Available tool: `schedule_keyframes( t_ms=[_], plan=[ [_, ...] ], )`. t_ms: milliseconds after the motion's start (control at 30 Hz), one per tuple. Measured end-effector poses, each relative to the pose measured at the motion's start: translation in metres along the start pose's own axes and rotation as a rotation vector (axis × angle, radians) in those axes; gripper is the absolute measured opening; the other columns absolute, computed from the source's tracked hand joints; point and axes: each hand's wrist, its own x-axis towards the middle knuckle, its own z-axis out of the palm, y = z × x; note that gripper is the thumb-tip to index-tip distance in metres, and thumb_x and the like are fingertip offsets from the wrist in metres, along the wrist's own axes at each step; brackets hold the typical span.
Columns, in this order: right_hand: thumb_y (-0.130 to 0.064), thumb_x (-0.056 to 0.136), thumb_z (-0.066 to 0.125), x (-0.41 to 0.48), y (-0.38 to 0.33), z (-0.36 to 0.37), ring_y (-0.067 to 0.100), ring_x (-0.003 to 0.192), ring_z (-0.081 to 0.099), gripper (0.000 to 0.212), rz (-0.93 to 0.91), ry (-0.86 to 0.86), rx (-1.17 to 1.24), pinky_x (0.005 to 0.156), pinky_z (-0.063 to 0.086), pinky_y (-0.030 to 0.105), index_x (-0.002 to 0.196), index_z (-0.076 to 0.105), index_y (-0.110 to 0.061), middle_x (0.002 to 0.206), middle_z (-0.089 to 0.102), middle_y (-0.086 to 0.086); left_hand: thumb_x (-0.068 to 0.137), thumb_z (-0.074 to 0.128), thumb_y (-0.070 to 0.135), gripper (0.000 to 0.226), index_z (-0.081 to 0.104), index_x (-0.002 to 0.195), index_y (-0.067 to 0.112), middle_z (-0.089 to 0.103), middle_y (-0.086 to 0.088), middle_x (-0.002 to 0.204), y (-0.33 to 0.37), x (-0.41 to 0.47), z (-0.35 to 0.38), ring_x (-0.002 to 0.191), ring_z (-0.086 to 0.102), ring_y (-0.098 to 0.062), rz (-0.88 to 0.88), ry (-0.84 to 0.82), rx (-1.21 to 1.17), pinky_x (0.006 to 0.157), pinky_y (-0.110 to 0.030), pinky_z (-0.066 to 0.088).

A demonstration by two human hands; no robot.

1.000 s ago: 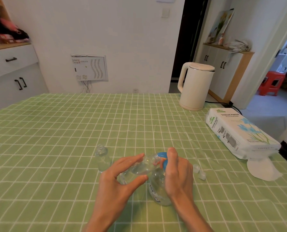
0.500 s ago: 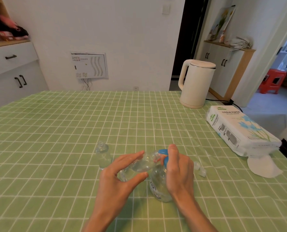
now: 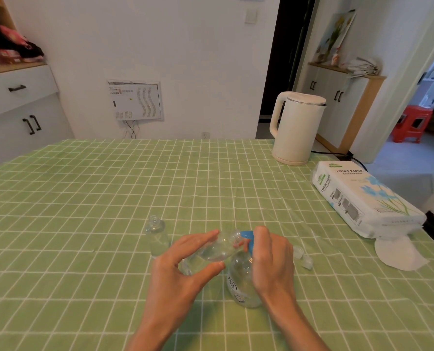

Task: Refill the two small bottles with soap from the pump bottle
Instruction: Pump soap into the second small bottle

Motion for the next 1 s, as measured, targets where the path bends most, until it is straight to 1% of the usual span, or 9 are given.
schedule_keyframes(
  t_ms=[100,267,367,467,567,700,800,900,1000],
  plan=[
    [-0.043,0.089,0.031,-0.0008,0.0006,-0.0002,0.005,0.047,0.049,0.051,-0.014,0.001,-0.013,0.053,0.027,0.031,0.045,0.055,-0.033,0.041,0.05,-0.019,0.07,0.088,0.035,0.054,0.076,0.121,0.047,0.078,0.023,0.115,-0.0001,-0.0008,-0.0001,0.116,0.07,0.0,-0.007,0.0,0.007,0.098,-0.003,0.044],
    [-0.071,0.086,0.019,-0.0011,0.0039,0.0013,0.007,0.053,0.058,0.077,0.083,0.005,0.03,0.062,0.043,0.034,0.057,0.074,-0.028,0.055,0.068,-0.016,0.071,0.088,0.035,0.053,0.076,0.121,0.048,0.078,0.023,0.116,0.0007,0.0004,-0.0006,0.117,0.07,-0.001,0.001,0.012,0.018,0.098,-0.004,0.044],
    [-0.077,0.086,0.014,-0.0011,0.0046,0.0016,0.006,0.058,0.063,0.086,0.085,0.023,0.011,0.065,0.046,0.034,0.063,0.079,-0.026,0.062,0.073,-0.016,0.071,0.088,0.034,0.053,0.076,0.121,0.047,0.078,0.023,0.116,0.0013,0.0013,-0.0014,0.117,0.07,-0.001,0.003,0.013,0.029,0.098,-0.004,0.044],
    [-0.074,0.086,0.016,-0.0009,0.002,0.0015,0.007,0.054,0.06,0.082,0.082,0.02,0.017,0.064,0.048,0.037,0.06,0.076,-0.025,0.056,0.07,-0.015,0.071,0.089,0.033,0.054,0.076,0.121,0.048,0.078,0.023,0.116,0.0016,0.0014,-0.0008,0.117,0.07,-0.001,0.0,0.009,0.047,0.099,-0.005,0.044],
    [-0.063,0.086,0.022,-0.0005,-0.0009,0.0006,0.007,0.049,0.052,0.065,0.051,0.02,0.023,0.057,0.038,0.035,0.046,0.061,-0.029,0.046,0.058,-0.018,0.071,0.09,0.031,0.055,0.076,0.12,0.049,0.078,0.023,0.116,0.0024,0.0015,-0.0005,0.117,0.07,-0.001,-0.005,0.009,0.057,0.1,-0.006,0.045],
    [-0.053,0.082,0.025,0.0,0.0001,-0.0002,0.007,0.051,0.054,0.056,-0.001,0.013,-0.004,0.053,0.036,0.036,0.049,0.064,-0.03,0.051,0.063,-0.021,0.071,0.093,0.024,0.057,0.076,0.119,0.049,0.078,0.023,0.117,0.0013,0.0001,-0.0002,0.117,0.07,-0.002,-0.02,-0.003,0.077,0.1,-0.007,0.045],
    [-0.053,0.084,0.025,-0.0008,0.001,0.0005,0.004,0.047,0.049,0.051,-0.006,0.017,-0.012,0.053,0.027,0.029,0.047,0.056,-0.036,0.043,0.051,-0.021,0.071,0.094,0.02,0.058,0.076,0.119,0.049,0.078,0.025,0.115,0.0004,-0.0012,0.0006,0.117,0.069,0.001,-0.04,0.009,0.091,0.097,-0.005,0.044],
    [-0.061,0.089,0.024,-0.0016,0.0028,0.002,0.005,0.045,0.048,0.063,0.033,0.004,0.019,0.056,0.032,0.032,0.045,0.055,-0.028,0.041,0.051,-0.019,0.07,0.097,0.024,0.052,0.077,0.113,0.044,0.078,0.025,0.112,0.0014,-0.0007,0.0017,0.112,0.071,-0.001,-0.054,0.029,0.079,0.093,-0.018,0.047],
    [-0.063,0.092,0.023,-0.0023,0.0013,0.0018,0.006,0.041,0.044,0.065,0.024,0.01,0.01,0.057,0.03,0.031,0.041,0.055,-0.038,0.038,0.044,-0.017,0.067,0.087,0.04,0.042,0.073,0.107,0.041,0.078,0.019,0.112,0.0046,0.0008,0.0026,0.109,0.071,-0.009,-0.052,0.046,0.045,0.09,-0.029,0.046]
  ],
)
